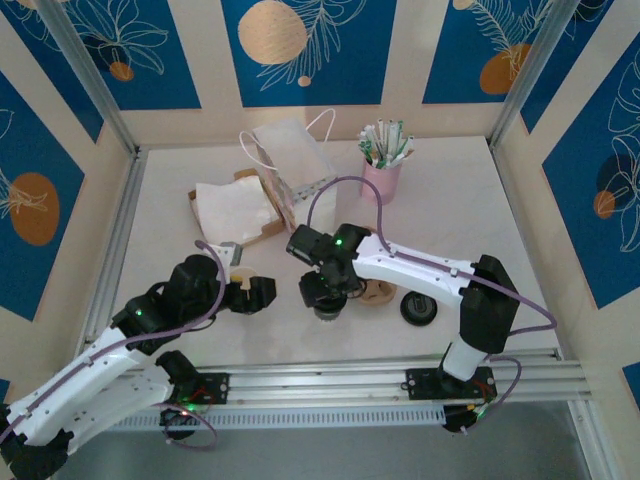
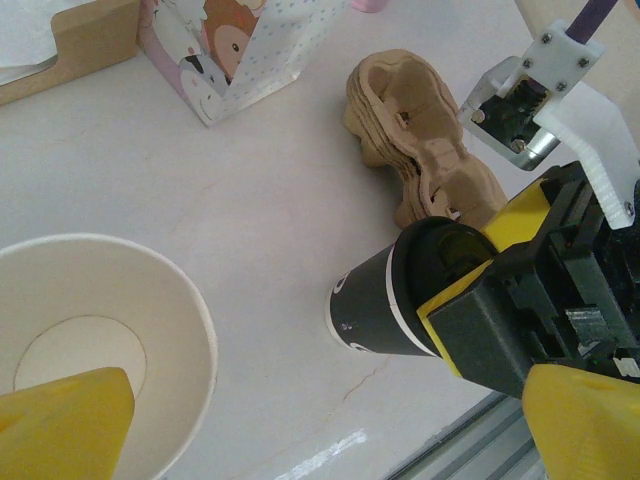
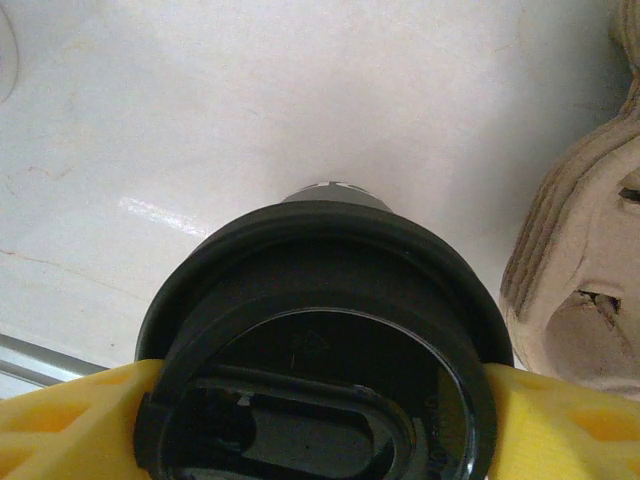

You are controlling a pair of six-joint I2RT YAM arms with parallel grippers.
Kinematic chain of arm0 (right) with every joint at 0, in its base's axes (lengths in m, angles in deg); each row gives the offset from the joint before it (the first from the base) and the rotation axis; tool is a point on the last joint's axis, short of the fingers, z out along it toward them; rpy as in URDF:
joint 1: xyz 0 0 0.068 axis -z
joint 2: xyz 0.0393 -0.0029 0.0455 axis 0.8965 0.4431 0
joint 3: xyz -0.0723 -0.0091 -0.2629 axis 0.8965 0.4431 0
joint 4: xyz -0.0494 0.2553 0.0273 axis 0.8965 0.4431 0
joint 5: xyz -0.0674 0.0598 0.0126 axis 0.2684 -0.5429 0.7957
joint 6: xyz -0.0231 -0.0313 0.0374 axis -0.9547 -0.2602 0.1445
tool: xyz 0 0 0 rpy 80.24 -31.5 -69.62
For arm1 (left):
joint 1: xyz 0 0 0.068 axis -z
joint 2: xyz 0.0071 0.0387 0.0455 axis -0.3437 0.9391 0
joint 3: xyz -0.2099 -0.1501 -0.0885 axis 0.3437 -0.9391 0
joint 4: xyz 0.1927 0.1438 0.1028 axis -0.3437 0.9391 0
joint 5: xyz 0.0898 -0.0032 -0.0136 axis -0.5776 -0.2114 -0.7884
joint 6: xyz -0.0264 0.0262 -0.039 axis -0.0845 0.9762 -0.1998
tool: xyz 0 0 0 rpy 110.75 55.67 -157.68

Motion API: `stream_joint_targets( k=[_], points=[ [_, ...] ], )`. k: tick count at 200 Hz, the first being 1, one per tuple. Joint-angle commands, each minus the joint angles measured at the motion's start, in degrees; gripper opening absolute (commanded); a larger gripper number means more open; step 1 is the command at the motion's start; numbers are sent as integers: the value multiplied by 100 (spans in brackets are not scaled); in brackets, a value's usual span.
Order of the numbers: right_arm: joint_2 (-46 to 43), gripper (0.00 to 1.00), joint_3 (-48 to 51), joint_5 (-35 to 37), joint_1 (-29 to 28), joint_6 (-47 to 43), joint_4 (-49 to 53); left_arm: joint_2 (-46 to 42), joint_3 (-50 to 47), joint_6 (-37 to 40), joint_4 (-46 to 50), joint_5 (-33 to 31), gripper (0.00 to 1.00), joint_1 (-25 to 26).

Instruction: Pack the takeout coffee

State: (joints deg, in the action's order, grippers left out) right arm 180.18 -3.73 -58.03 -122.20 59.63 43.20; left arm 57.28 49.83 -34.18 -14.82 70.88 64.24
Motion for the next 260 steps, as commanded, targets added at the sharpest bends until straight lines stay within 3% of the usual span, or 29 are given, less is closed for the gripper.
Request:
stream_joint_targets(
  k=[1, 102, 192, 260],
  points=[
    [338, 78, 359, 41, -74, 100, 455, 14, 17, -59, -149, 104, 100, -54],
    [169, 79, 27, 27, -100, 62, 472, -14, -24, -80, -162, 104, 100, -52],
    [269, 79, 792, -16, -135, 205, -47, -29, -63, -89, -193, 122, 100, -55],
    [-22, 83, 191, -46, -135, 80, 182, -39, -54, -90, -203, 131, 100, -51]
  ],
)
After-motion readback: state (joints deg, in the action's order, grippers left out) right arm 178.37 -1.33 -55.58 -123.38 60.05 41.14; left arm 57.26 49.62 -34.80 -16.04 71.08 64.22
